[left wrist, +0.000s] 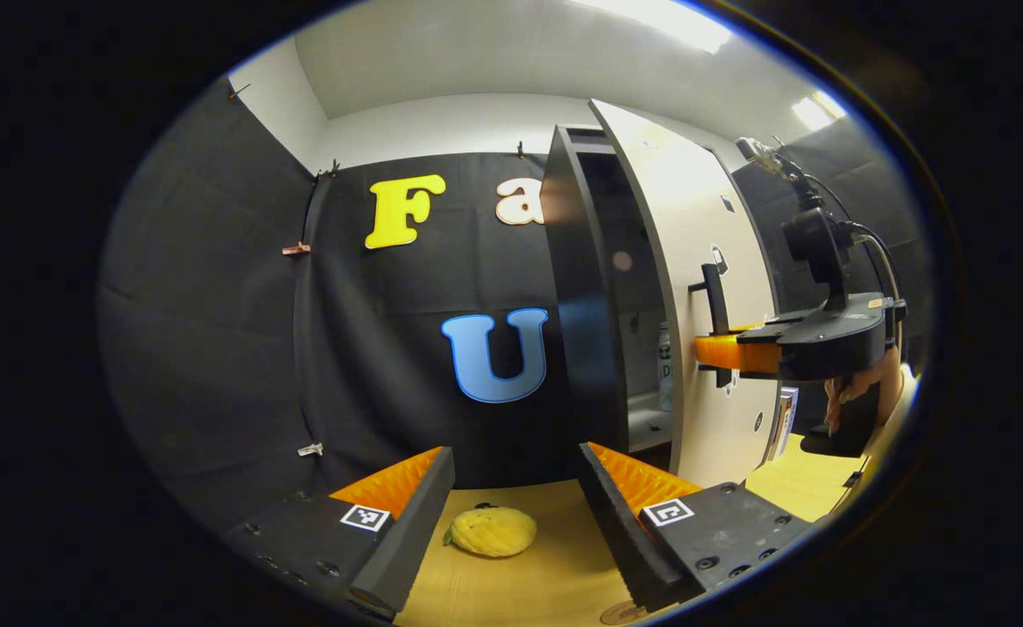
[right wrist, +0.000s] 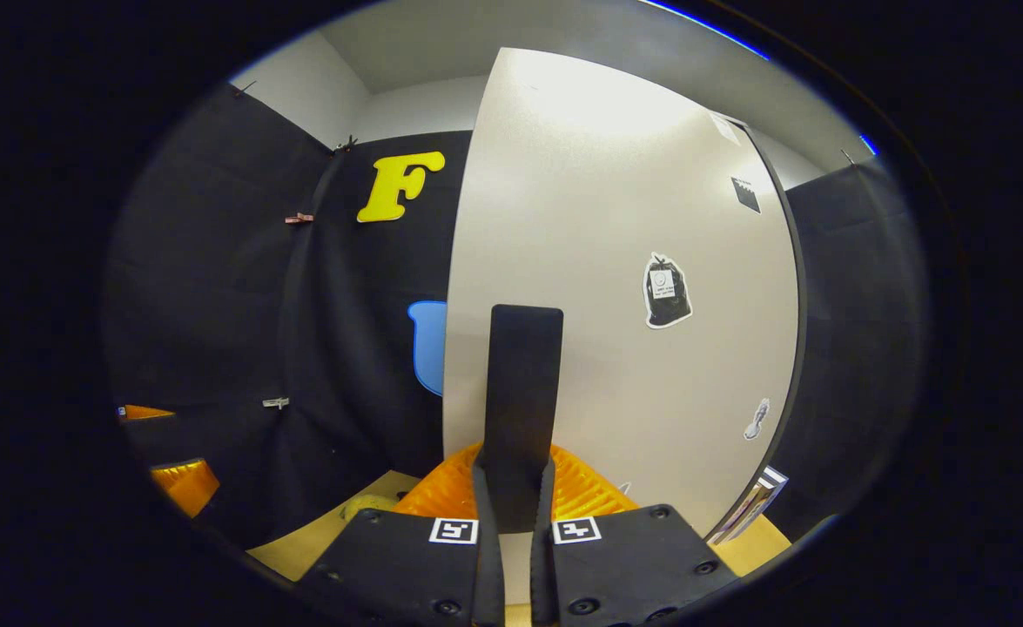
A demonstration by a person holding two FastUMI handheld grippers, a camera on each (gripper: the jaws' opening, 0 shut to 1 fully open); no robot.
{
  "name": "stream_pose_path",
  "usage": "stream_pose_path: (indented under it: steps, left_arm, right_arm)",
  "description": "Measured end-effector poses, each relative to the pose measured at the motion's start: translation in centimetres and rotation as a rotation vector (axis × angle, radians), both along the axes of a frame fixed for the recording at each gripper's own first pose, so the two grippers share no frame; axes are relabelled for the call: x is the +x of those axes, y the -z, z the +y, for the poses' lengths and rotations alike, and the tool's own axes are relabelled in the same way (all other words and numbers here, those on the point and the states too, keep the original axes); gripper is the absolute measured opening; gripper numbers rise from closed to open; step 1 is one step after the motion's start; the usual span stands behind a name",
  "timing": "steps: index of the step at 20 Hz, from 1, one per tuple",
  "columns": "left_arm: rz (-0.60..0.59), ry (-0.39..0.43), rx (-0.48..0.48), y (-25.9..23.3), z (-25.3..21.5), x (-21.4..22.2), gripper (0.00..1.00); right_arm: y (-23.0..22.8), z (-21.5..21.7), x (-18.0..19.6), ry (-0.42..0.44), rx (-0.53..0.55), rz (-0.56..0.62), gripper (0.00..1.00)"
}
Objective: Open the cabinet door with the right hand, grasp the bottle in the cabinet with the left hand and place it on the coaster, then close the cabinet door with the right hand.
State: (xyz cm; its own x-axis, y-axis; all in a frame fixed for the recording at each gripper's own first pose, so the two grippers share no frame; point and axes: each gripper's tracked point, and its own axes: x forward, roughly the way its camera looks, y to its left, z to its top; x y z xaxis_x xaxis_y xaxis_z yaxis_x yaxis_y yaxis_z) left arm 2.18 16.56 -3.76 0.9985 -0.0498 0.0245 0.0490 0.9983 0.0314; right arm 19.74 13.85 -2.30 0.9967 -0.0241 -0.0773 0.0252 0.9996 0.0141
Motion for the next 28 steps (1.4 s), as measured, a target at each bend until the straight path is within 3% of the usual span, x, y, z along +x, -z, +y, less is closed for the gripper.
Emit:
stream_pose_path:
  steps: [8, 14, 20, 28]
  left_arm:
    - [-0.018, 0.011, -0.02, -1.9, -7.7, -1.9, 0.9]
    - [0.011, 0.073, -0.064, -1.6, -15.5, -2.9, 0.9]
    - [0.007, 0.123, -0.036, -2.1, -21.8, -3.4, 0.9]
    - [-0.007, 0.185, -0.048, -2.8, -26.8, -4.0, 0.9]
  right_arm:
    - [-0.7, -2.3, -6.4, -0.125, 0.033, 0.011, 0.16]
    - [-1.2, -6.1, -11.6, -0.179, 0.042, 0.008, 0.16]
    - [-1.6, -10.5, -14.9, -0.15, 0.077, 0.008, 0.16]
    - [-1.4, -17.8, -17.8, 0.018, 0.037, 0.01, 0.14]
